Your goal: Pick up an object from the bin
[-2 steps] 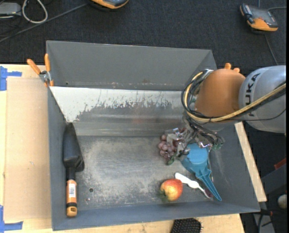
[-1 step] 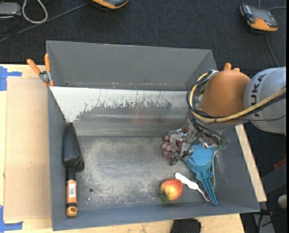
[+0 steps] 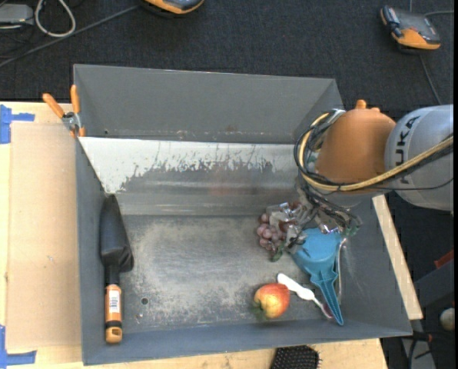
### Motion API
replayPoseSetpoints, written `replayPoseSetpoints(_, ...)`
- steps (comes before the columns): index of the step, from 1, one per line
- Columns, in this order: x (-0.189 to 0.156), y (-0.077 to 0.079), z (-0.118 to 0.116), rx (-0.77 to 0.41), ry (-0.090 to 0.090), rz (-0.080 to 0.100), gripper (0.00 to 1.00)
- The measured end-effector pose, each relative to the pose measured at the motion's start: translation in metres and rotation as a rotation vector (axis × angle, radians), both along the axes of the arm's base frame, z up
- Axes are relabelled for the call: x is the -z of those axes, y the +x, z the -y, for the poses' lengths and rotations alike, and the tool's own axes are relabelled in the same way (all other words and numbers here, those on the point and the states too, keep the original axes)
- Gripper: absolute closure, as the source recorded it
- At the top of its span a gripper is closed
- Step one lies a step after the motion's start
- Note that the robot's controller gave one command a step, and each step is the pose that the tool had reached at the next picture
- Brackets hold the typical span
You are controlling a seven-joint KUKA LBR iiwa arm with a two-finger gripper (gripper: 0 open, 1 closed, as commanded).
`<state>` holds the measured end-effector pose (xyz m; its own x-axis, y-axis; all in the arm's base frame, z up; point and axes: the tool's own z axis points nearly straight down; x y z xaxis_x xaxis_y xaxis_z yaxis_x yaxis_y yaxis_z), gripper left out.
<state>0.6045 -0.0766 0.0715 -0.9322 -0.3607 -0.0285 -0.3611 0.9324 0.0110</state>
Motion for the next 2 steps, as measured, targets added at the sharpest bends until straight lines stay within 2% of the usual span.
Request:
replayPoseSetpoints(1,0.0002,0.0042,0.0118,-0.085,0.006,0.01,1.0)
replayPoseSetpoints(2,-0.0004,0.0004,0.0088,-0.019,0.002,0.008,1.0)
